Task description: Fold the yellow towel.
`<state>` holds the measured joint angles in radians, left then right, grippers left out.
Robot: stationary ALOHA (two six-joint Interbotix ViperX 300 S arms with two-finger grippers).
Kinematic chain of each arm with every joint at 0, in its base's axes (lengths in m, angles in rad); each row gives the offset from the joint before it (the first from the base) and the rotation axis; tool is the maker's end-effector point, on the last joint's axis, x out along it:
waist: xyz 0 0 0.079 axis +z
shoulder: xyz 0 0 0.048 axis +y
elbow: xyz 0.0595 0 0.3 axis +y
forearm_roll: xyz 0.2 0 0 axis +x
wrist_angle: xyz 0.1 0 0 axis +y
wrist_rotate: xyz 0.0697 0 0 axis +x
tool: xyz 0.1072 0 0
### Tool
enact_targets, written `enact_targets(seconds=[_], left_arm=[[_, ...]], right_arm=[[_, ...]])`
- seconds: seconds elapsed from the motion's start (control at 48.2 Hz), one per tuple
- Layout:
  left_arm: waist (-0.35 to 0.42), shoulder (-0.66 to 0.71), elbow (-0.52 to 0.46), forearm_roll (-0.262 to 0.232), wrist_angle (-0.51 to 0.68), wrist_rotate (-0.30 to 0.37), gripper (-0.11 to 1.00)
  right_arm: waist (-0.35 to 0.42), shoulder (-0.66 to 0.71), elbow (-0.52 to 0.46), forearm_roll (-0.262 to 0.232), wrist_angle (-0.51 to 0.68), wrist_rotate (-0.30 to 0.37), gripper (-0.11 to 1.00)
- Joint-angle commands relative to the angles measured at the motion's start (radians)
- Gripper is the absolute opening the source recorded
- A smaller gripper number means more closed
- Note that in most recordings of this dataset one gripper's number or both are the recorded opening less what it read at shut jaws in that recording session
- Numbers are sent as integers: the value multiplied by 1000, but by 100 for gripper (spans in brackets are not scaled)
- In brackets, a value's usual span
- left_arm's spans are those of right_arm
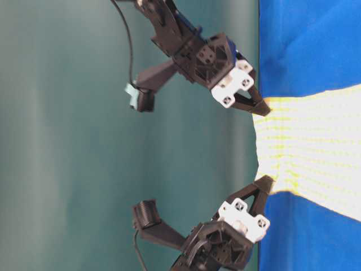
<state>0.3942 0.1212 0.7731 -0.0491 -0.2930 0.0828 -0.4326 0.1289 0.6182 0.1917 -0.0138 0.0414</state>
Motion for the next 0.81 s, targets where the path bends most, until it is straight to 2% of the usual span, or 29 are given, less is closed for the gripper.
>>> enact_targets(seconds=[0.0,0.291,0.581,0.789], left_arm=[[-52,-63,15,-2,5,-2,5],[-245,-192,94,-5,12,-34,5],[-426,-195,115,-6,23,-118,5],[-535,-184,109,-8,23,-135,5]], right_arm=[[49,-71,20,9,-3,0,8],[218,-198,123,57,-14,2,8],[377,-213,156,114,-18,2,8],[462,-204,156,146,-29,2,8]])
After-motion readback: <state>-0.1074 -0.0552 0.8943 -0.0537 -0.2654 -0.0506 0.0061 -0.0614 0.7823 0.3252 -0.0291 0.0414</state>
